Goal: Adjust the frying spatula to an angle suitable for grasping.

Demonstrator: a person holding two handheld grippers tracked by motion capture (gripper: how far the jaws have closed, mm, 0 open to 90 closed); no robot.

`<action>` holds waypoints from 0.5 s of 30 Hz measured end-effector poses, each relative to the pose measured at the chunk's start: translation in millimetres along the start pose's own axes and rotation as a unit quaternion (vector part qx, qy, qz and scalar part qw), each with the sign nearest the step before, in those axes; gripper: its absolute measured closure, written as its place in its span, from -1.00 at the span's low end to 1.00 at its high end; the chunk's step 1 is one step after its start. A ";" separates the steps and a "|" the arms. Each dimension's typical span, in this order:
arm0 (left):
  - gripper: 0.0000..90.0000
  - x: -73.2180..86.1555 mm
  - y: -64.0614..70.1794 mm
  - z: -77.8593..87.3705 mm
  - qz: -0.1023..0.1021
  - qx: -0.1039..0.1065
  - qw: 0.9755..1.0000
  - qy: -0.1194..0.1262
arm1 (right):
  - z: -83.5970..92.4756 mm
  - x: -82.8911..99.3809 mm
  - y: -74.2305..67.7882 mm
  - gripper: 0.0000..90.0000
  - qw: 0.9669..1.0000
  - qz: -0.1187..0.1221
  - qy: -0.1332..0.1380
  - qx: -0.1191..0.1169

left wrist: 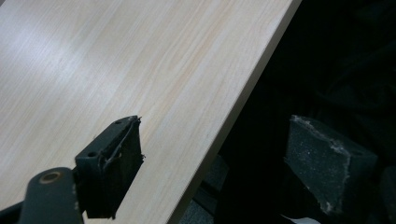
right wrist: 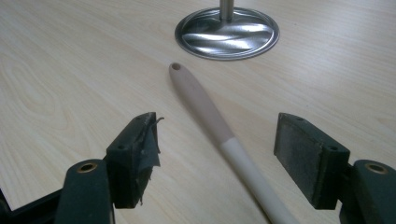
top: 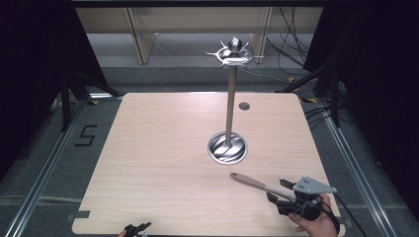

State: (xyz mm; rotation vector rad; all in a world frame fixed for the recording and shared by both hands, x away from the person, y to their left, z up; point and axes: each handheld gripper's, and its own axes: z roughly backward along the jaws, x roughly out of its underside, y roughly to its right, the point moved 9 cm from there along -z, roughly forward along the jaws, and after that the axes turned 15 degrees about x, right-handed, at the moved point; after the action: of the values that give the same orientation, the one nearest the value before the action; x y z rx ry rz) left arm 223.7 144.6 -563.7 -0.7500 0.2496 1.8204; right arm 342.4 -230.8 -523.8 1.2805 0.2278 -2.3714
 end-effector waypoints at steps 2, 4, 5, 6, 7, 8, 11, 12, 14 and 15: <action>-0.61 -0.6 0.4 0.0 0.000 0.002 1.000 0.002 | -1.7 -2.2 2.7 -0.30 1.000 0.015 0.008 0.000; -0.60 -0.2 0.9 0.1 -0.002 0.005 1.000 -0.001 | -2.9 -3.5 1.6 -0.30 1.000 0.013 -0.002 -0.001; -0.61 -0.9 0.4 -0.2 -0.001 0.002 1.000 0.004 | -3.3 -5.7 1.8 -0.29 1.000 0.012 -0.010 0.002; -0.61 -0.9 0.4 -0.2 -0.001 0.002 1.000 0.004 | -3.3 -5.7 1.8 -0.29 1.000 0.012 -0.010 0.002; -0.61 -0.9 0.5 0.0 0.000 0.002 1.000 0.003 | -5.0 -11.2 3.2 -0.29 1.000 0.018 -0.012 0.003; -0.61 -0.9 0.4 0.0 0.000 0.002 1.000 0.003 | -5.0 -11.2 3.2 -0.29 1.000 0.018 -0.012 0.003; -0.61 -0.8 0.6 -0.8 0.000 0.001 1.000 0.002 | -5.1 -17.4 9.1 -0.25 0.998 0.061 -0.027 0.001; -0.61 -0.8 0.6 -0.8 0.000 0.001 1.000 0.002 | -5.1 -17.4 9.1 -0.25 0.998 0.061 -0.027 0.001; -0.61 -0.8 1.4 -1.0 -0.003 0.006 1.000 0.001 | -5.7 -15.1 12.9 -0.23 0.995 0.083 -0.051 0.014; -0.61 -1.0 1.5 -1.3 -0.002 0.006 1.000 0.001 | -9.1 -12.1 16.8 -0.19 0.991 0.115 -0.071 0.016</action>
State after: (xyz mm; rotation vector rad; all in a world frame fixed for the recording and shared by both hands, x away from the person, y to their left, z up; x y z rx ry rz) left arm 223.0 142.6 -564.4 -0.7432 0.2605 1.8120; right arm 362.5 -239.1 -517.9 1.0826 -0.0026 -2.2632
